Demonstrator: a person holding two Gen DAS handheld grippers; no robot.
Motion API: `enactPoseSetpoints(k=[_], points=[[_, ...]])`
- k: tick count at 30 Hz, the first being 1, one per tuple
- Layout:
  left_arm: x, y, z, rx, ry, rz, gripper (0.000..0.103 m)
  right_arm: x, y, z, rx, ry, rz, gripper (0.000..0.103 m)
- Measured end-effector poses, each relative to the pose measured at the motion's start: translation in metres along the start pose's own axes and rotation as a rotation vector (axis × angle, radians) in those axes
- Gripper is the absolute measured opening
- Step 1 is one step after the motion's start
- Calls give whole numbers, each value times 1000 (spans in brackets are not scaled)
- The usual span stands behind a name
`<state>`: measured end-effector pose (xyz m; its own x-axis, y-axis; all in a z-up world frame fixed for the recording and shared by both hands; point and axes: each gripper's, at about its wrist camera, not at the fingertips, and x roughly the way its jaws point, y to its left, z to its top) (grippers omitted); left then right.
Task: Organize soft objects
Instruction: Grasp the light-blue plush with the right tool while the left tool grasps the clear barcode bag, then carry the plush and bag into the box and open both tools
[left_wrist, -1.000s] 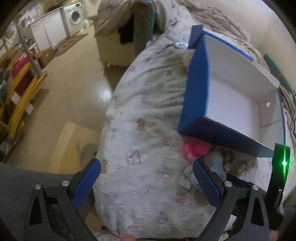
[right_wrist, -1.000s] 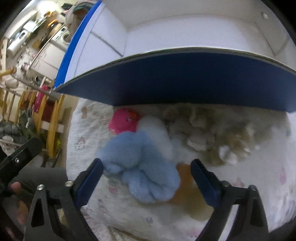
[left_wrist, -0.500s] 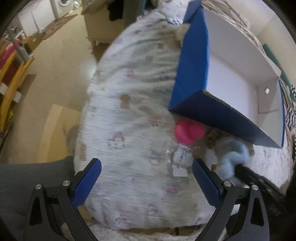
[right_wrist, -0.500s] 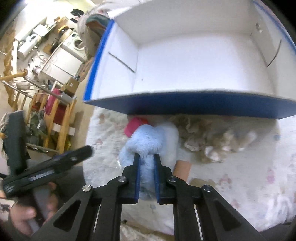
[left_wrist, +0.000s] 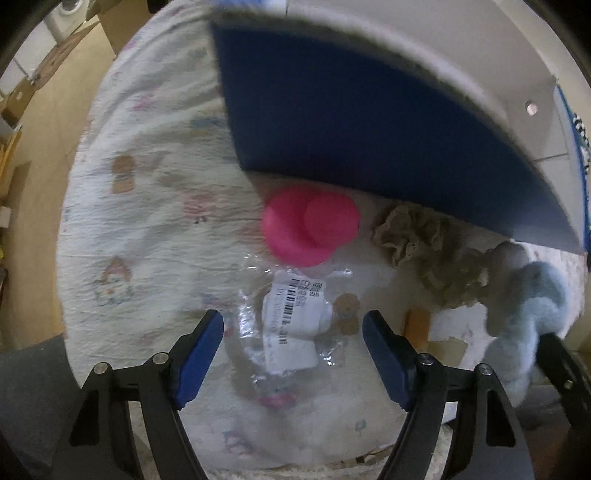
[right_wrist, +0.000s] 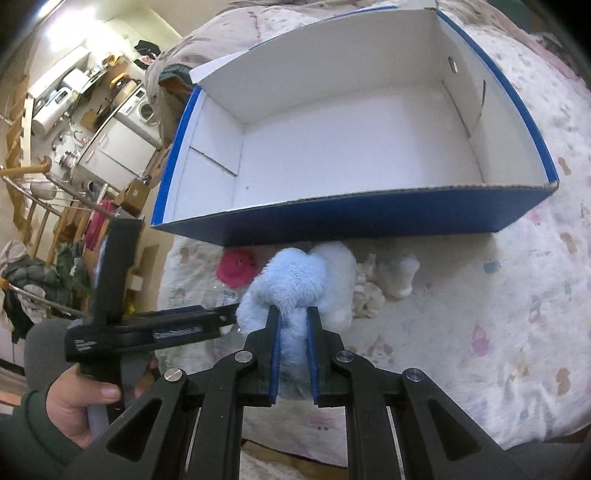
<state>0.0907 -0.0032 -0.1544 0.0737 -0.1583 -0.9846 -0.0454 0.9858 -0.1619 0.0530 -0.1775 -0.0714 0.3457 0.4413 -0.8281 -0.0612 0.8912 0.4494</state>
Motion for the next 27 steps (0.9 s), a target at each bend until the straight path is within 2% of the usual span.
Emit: enactPoseSetpoints(k=[3,8,16,18,23,27], points=[[11,0,3,3,13,54,61,-1,0,1,-9,-10,-1,14],[6,6,3,12,-19,75,39,-2,-3,1,-8,-12,-14,14],[-13,22,-14,16,-69,115,36,-8,-2,-3,-18,-28,-38,14],[-25,30,-31,16,-86,117,36,-11,-2,-7,-23,-32,-44,14],[-48,39,-46,14,-136,137,36,-16,0,-11,-30,-40,-50,14],[-71,47,-61,-3,-195,179,36,-24,4,-12,-32,-56,-42,14]])
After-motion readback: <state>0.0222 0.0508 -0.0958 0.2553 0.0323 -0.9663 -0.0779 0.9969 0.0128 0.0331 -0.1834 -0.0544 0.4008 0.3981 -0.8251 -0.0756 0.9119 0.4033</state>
